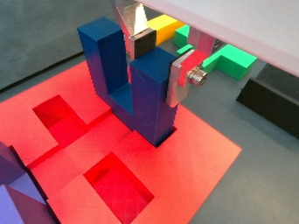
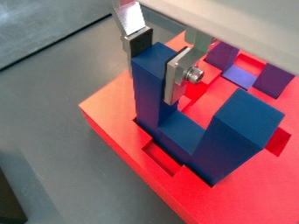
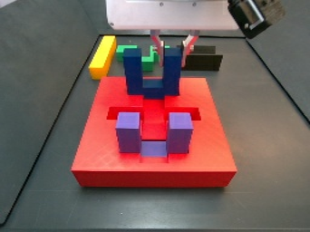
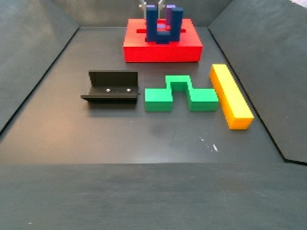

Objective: Pick up the blue object. Move up. Move to above the board. Insert the blue object.
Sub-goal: Insert the blue object.

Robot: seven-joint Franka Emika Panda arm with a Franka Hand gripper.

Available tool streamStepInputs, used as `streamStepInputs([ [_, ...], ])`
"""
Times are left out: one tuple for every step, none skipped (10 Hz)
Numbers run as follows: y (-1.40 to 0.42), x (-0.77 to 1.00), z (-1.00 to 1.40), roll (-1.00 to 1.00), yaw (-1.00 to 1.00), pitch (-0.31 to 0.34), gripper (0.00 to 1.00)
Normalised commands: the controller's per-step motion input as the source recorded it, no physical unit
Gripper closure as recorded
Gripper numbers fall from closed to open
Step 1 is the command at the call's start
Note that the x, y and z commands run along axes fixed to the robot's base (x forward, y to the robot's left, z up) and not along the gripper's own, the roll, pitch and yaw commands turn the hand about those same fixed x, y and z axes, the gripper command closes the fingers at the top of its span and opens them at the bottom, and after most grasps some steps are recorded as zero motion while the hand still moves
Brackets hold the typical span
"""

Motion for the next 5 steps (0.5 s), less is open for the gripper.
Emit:
streamStepInputs([
  [0.0,0.1,-0.57,0.0,0.0,-0.119,1.0],
  [0.0,0.41,-0.79,0.09,0.0,-0.133,1.0],
  [0.0,0.42,-0.79,0.13,-0.02,-0.07,1.0],
  [0.0,0.36,-0.73,0.14,0.0,-0.051,1.0],
  [-0.06,0.06,-0.24,0.07,0.0,-0.011,1.0],
])
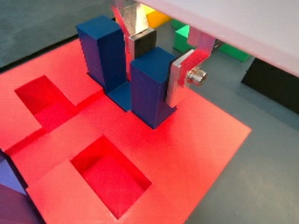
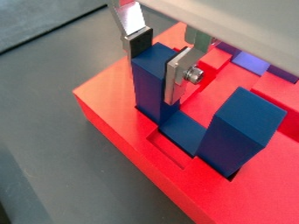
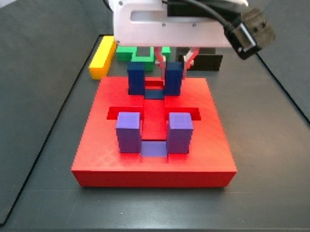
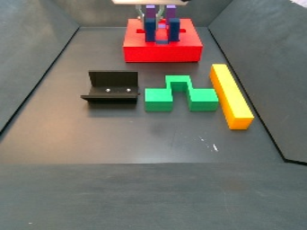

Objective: Pick up the blue object. Move up. Move to above the board. Insert the blue object.
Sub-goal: Insert the blue object.

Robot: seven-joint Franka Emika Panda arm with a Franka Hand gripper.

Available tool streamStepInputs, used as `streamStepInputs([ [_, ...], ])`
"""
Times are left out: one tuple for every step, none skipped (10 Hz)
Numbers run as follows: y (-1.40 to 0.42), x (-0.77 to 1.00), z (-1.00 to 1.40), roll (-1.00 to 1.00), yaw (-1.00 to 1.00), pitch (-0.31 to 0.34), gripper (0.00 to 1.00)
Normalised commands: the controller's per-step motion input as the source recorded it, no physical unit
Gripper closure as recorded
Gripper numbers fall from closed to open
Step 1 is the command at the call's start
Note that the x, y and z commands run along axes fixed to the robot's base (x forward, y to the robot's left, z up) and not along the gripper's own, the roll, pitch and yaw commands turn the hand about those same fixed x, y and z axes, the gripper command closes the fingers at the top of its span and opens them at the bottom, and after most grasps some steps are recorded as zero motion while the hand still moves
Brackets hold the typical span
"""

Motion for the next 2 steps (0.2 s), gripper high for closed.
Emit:
streamStepInputs([
  [-0.05,0.0,0.0,0.04,0.0,-0.003,1.0],
  [0.0,-0.03,0.0,0.02,0.0,-0.026,1.0],
])
